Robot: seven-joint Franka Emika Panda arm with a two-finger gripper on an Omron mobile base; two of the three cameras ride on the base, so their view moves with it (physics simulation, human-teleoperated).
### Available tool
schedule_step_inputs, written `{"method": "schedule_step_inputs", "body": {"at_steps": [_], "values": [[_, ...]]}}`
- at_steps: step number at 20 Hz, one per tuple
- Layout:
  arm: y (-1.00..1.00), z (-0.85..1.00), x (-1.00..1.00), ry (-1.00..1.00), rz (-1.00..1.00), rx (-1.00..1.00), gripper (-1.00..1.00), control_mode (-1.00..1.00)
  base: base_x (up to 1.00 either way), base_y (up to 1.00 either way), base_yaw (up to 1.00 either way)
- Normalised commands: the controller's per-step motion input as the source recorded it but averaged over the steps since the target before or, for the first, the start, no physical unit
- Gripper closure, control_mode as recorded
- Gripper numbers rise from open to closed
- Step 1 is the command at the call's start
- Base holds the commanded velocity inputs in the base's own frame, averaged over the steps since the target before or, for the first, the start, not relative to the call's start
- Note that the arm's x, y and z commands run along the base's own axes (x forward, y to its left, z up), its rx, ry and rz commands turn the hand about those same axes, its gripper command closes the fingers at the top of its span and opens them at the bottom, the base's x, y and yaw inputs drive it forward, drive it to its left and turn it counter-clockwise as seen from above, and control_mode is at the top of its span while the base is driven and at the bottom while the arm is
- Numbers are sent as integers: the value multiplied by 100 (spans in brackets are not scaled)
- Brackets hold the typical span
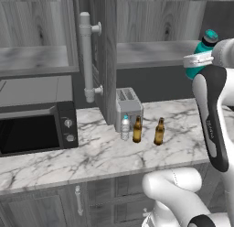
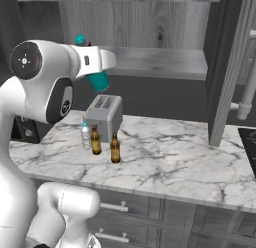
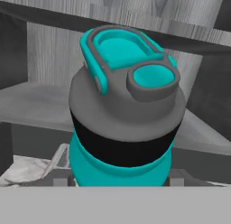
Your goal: Sort all alcoholic drinks to one cabinet, and non-alcoholic drinks to the other.
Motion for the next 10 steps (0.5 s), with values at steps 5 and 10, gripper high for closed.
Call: {"method": "schedule_step_inputs", "body": {"at_steps": [5, 10], "values": [[-24, 1, 7, -5, -2, 0, 100, -100, 0, 0, 0], [-23, 4, 11, -2, -2, 0, 100, -100, 0, 0, 0]]}}
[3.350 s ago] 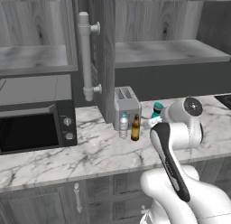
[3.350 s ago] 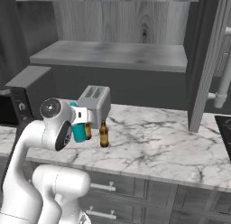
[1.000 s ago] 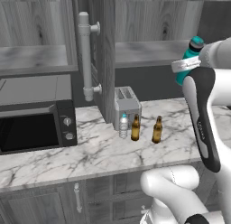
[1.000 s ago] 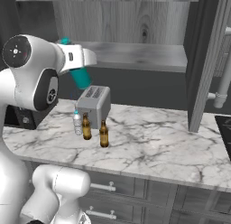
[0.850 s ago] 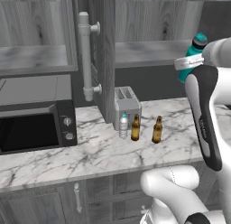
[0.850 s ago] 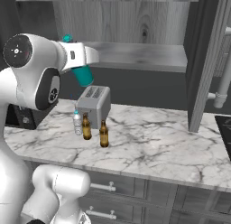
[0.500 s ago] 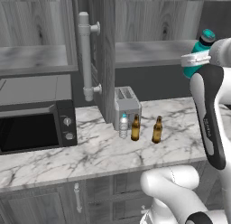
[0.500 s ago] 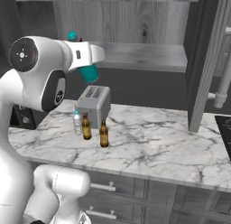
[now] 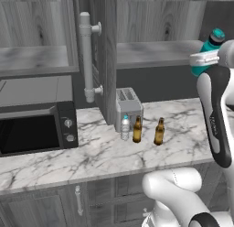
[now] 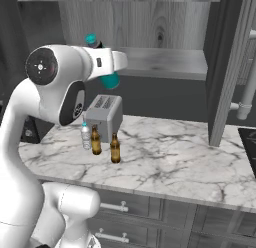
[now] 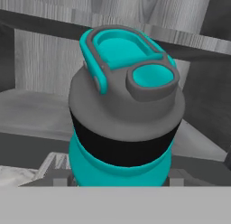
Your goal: Sort all alcoholic drinks to one cabinet, and non-alcoholic drinks to the other.
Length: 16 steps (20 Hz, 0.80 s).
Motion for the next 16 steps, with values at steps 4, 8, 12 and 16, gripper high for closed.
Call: {"method": "schedule_step_inputs", "body": {"at_steps": [4, 8, 12, 16], "values": [[-22, 6, 15, 0, -2, 0, 100, -100, 0, 0, 0], [-19, 7, 21, 0, -2, 0, 100, -100, 0, 0, 0], [-19, 3, 25, 0, -1, 0, 100, -100, 0, 0, 0], [-18, 2, 25, 0, -1, 0, 100, -100, 0, 0, 0]]}}
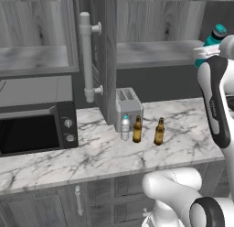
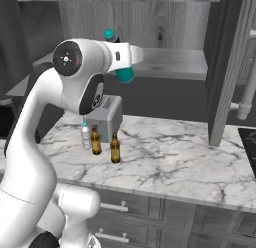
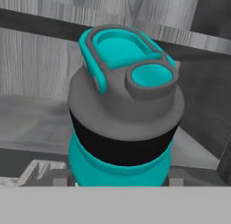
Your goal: Sort all alcoholic drinks to one cabinet, and non-alcoholic drinks to the other.
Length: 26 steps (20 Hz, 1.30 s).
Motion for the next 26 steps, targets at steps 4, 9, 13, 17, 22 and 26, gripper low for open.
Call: {"method": "schedule_step_inputs", "body": {"at_steps": [4, 9, 13, 17, 22, 26], "values": [[-17, 6, 23, 0, -1, 0, 100, -100, 0, 0, 0], [-15, 8, 24, 0, -1, 0, 100, -100, 0, 0, 0], [-13, 9, 27, 0, -1, 0, 100, -100, 0, 0, 0], [-12, 3, 28, 0, -1, 0, 100, -100, 0, 0, 0], [-10, 0, 25, 0, -1, 0, 100, -100, 0, 0, 0], [-6, 0, 25, 0, 0, 0, 100, -100, 0, 0, 0]]}}
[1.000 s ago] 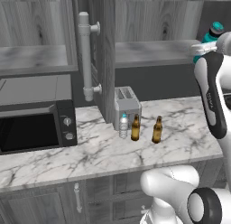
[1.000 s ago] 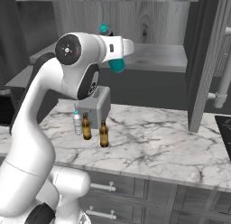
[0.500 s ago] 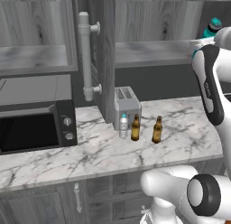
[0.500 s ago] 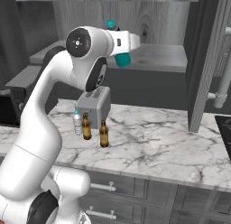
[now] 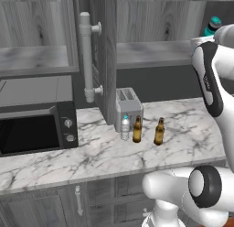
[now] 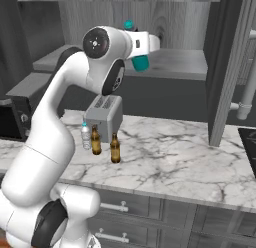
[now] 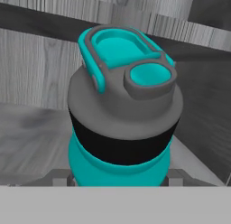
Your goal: Sort all alcoholic drinks to one cabinet, and non-alcoholic drinks to the other.
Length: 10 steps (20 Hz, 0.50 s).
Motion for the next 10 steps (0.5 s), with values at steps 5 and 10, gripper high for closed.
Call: {"method": "schedule_step_inputs", "body": {"at_steps": [5, 10], "values": [[-3, 0, 24, 0, 0, 0, 100, -100, 0, 0, 0], [-3, 0, 23, 0, 0, 0, 100, -100, 0, 0, 0]]}}
